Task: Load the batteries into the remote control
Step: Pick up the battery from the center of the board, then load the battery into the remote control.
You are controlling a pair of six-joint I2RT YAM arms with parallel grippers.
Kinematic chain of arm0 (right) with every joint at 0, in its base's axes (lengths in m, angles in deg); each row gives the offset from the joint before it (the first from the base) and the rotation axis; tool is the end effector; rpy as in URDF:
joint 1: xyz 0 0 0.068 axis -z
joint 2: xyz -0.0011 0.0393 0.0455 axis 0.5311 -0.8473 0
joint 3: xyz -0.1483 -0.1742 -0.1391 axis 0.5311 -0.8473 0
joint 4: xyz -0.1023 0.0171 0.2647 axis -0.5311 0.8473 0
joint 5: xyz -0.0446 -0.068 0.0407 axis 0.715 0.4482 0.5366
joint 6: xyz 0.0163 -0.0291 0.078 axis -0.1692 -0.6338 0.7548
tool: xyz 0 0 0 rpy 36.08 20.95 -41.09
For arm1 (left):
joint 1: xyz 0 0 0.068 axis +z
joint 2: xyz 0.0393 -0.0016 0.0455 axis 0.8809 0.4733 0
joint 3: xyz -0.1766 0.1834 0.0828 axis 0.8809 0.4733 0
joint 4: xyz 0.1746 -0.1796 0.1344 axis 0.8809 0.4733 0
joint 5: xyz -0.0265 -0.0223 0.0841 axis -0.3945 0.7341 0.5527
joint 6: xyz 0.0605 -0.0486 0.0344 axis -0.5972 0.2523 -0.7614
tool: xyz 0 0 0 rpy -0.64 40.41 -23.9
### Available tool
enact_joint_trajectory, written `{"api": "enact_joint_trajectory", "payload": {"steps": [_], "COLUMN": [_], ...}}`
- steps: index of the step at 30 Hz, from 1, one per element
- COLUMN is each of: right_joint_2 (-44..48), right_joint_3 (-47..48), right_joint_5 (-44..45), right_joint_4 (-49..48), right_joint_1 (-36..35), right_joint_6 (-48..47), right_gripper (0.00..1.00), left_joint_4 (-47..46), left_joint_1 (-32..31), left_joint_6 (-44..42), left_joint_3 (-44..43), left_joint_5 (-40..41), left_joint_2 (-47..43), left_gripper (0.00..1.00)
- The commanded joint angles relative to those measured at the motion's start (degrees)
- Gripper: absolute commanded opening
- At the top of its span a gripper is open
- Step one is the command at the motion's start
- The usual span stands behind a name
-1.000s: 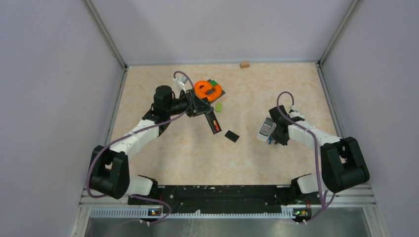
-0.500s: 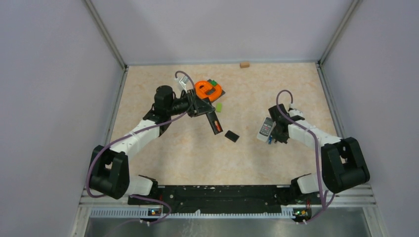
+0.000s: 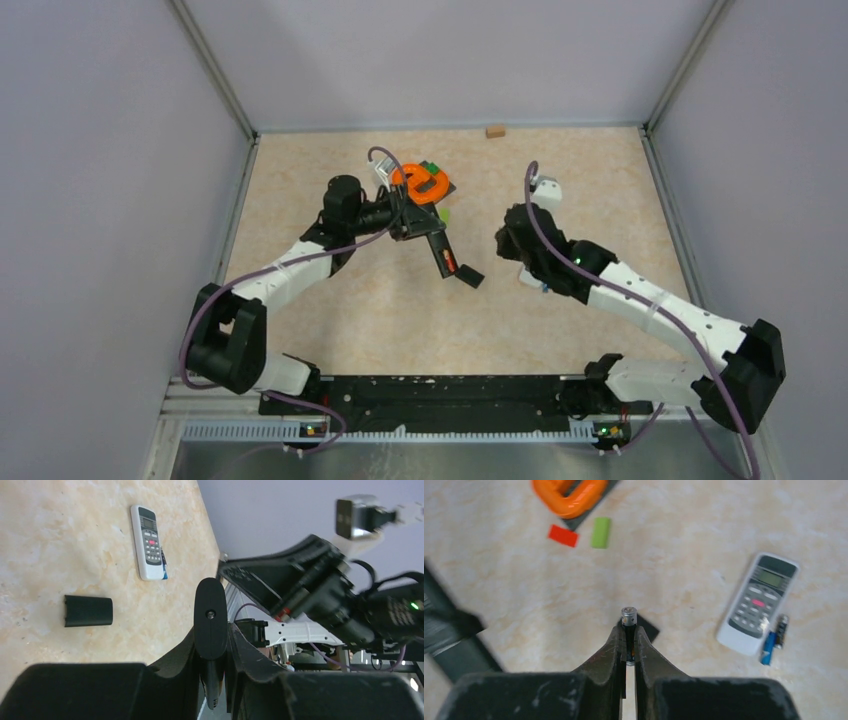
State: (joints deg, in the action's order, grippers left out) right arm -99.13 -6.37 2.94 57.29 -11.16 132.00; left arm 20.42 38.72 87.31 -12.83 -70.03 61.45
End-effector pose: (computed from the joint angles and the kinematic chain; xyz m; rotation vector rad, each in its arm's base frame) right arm 0.2430 0.1780 0.2651 0.2799 2.1647 0.2794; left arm 0.3088 -0.1896 0.2491 0.0736 2.0677 -1.6439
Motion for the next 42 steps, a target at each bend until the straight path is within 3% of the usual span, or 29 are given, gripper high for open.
{"api": "enact_joint_trajectory", "payload": {"steps": [1,7,14,42], "right_joint_2": [3.62,3.58,0.64,0.06], "right_joint_3": [2.90,2.65,4.10,4.18], "right_joint_5": [-1.06,-5.07,-6.66,-7.19], "right_joint_4": [-13.15,-21.69,-23.19,-16.17], "right_joint_1": [-8.63,-15.73,-18.76,-19.78], "right_joint_6": [-12.01,-19.41,-22.27,-21.20], "right_gripper": [0.00,0.00,0.00,0.03], "left_joint_4": [-7.83,-10.52,-11.08,-17.39], "left_joint_1": [-0.44,-0.61,-0.62,-0.36], "left_joint_6": [3.06,4.55,5.26,13.31], "left_joint_3": [-0.43,0.28,0.11,-0.48], "left_joint_5": [-3.05,-5.29,-5.64,-4.65], "left_joint_2": [1.09,2.01,2.21,3.33], "left_gripper": [0.00,0.00,0.00,0.00]}}
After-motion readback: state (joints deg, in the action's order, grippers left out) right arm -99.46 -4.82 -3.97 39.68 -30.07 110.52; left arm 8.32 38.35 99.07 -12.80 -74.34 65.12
